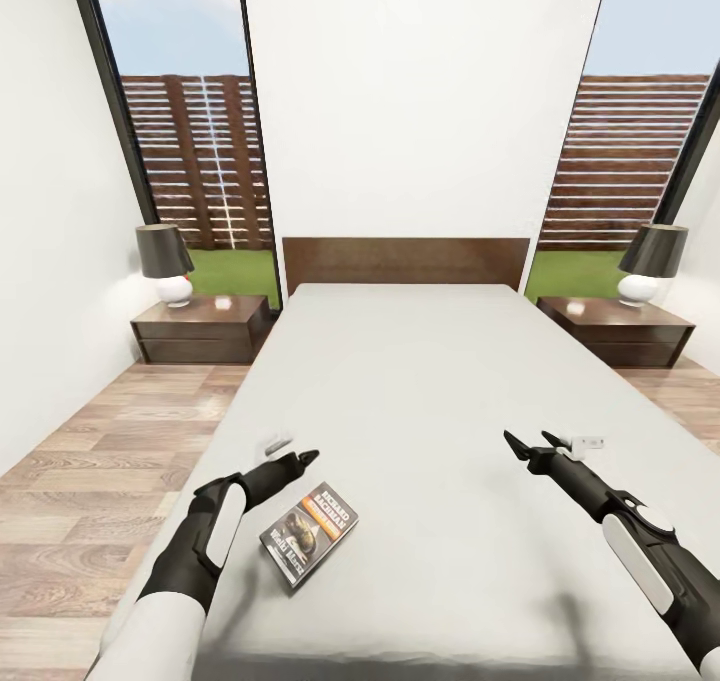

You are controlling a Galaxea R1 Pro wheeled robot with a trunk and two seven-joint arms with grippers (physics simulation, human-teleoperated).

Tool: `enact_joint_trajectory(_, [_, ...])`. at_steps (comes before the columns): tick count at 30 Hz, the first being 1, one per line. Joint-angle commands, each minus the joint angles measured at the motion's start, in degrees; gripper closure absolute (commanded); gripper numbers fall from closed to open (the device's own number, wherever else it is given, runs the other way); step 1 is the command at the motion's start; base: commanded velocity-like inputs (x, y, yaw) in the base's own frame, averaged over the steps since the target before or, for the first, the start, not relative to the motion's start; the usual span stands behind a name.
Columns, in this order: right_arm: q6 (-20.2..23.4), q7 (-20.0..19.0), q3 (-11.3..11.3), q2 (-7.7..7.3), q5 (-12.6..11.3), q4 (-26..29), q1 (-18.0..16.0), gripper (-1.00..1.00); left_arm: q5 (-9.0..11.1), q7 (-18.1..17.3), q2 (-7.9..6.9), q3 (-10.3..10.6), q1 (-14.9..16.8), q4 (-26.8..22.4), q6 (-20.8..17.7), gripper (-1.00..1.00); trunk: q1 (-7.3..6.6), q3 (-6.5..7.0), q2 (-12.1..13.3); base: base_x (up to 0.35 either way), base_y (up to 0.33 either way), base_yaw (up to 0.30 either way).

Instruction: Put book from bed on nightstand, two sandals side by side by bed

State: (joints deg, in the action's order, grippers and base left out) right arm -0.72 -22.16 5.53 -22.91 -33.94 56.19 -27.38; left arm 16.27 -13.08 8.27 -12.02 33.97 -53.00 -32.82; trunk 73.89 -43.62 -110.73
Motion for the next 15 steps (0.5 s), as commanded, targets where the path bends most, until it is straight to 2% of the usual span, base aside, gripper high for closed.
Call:
enact_joint_trajectory(1, [-0.07,-0.08,0.18,-0.05,-0.59,-0.07,-0.04,-1.00,0.20,-0.19,0.06,-0.31,0.04,0.02,0.20,-1.00,-0.01,-0.06,-0.03,0.000,0.000,0.000])
enact_joint_trajectory(7, [-0.07,-0.07,0.18,-0.04,-0.55,-0.05,-0.04,-1.00,0.23,-0.13,0.01,-0.37,0.04,0.75,2.74,-1.00,-0.01,-0.06,-0.03,0.000,0.000,0.000])
enact_joint_trajectory(15, [-0.07,-0.07,0.18,-0.06,-0.56,-0.03,-0.04,-1.00,0.25,-0.10,-0.01,-0.46,0.04,1.12,3.43,-1.00,-0.01,-0.06,-0.03,0.000,0.000,0.000])
